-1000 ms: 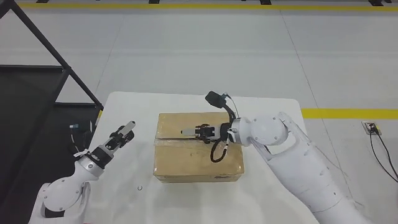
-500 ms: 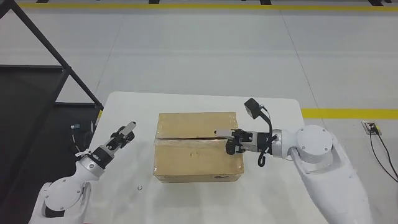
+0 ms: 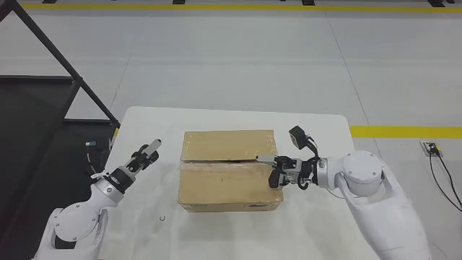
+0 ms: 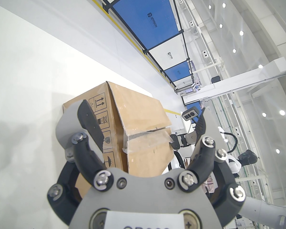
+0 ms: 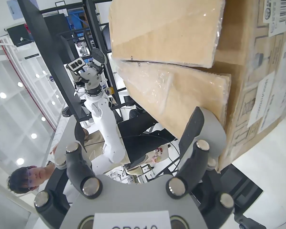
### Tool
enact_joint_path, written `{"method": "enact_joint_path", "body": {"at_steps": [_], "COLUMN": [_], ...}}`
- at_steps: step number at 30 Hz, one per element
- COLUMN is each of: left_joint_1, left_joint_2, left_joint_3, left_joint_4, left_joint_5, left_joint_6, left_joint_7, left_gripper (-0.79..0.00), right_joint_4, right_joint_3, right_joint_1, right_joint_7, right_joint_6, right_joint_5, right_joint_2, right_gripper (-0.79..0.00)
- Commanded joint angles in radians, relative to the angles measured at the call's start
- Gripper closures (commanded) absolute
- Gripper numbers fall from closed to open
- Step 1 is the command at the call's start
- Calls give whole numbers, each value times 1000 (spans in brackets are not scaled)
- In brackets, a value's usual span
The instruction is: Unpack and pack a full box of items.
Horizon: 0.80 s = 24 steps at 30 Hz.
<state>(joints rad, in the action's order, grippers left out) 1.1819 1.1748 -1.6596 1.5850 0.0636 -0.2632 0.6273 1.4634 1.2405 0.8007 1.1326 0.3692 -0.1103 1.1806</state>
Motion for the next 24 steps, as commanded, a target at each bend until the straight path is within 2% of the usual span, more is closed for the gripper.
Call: {"method": "enact_joint_path", "body": {"at_steps": [1, 4, 7, 12, 16, 20, 21, 24], "left_joint_1": [1, 2, 3, 6, 7, 9, 9, 11], "left_joint_2": [-2, -4, -7, -10, -13, -15, -16, -19], "left_joint_3": [0, -2, -4, -2, 0, -1, -2, -5], "left_joint_4": [-2, -5, -4, 0, -2, -3, -3, -5], "left_joint_5": [1, 0, -3, -9, -11, -15, -17, -22], "left_joint_6": [2, 4, 5, 3, 2, -1, -2, -4], "left_joint_7": [-2, -5, -7, -14, -19, -22, -23, -23], "left_gripper": [-785, -785, -785, -785, -785, -785, -785, -785], "right_joint_4": [-9, -16, -20, -10, -2, -1, -3, -5], "right_joint_3": [-5, -15, -27, -39, -51, -63, -65, -78], "right_joint_1": [-4, -9, -15, -18, -18, -25, -27, -36], "right_joint_7": [5, 11, 12, 9, 3, -1, -2, -2], "right_joint_6": [-7, -13, -13, -30, -30, -41, -41, -44], "right_joint_5": [-6, -6, -1, 5, 7, 9, 9, 14], "right_joint_2": [-1, -3, -4, -8, -9, -11, -11, -11], "right_gripper": [-785, -776, -702, -690, -714, -637, -570, -459]}}
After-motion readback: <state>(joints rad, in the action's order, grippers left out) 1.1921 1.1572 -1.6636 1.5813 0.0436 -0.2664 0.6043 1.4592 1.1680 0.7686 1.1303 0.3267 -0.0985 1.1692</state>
